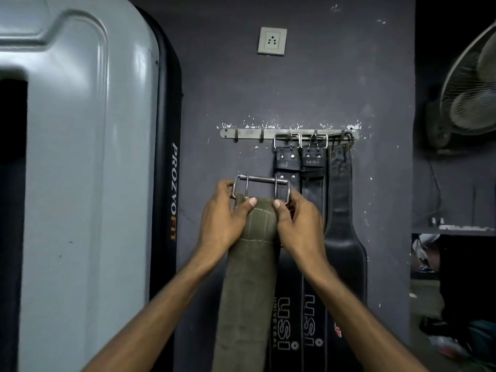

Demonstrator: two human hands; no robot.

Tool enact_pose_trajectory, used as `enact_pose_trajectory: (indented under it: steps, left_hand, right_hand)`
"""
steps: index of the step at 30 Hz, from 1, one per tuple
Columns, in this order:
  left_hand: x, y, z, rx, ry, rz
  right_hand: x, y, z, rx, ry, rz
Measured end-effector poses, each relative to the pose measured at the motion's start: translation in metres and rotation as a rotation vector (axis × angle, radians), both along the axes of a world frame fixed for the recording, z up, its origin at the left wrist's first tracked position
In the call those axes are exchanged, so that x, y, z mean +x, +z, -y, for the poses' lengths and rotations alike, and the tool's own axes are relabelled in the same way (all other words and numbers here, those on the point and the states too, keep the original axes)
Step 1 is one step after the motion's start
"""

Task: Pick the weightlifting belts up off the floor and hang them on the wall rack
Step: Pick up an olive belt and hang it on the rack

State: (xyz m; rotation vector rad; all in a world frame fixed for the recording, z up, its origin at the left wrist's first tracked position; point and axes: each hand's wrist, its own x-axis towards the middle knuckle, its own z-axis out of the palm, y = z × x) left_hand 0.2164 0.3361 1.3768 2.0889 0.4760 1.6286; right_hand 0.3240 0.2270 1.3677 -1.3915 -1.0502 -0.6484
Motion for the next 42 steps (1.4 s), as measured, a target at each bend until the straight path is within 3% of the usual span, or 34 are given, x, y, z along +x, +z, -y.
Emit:
enact_pose_trajectory:
  steps: [6,14,20,24,31,42]
  left_hand:
    - [0.057,0.028,-0.050,0.152,0.134,0.107]
    - [0.125,0.125,-0.118,0.345,0.329,0.109]
    - [0.167,0.165,-0.149,0.341,0.393,0.066]
    - [0.186,0.146,-0.168,0.344,0.456,0.045]
    - [0.183,0.130,-0.164,0.302,0.448,-0.033]
    - [0.105,0.033,-0.128,0.212,0.355,-0.261]
  right_hand:
    - [0.052,0.030,-0.064,0.092,-0.012,0.085]
    - [0.124,0.126,-0.127,0.102,-0.140,0.250]
    - [0.164,0.164,-0.159,0.019,-0.235,0.298]
    - [0.175,0.151,-0.170,-0.030,-0.329,0.368]
    - [0.167,0.134,-0.157,-0.047,-0.315,0.374]
    - [0.112,0.055,-0.120,-0.071,-0.235,0.349]
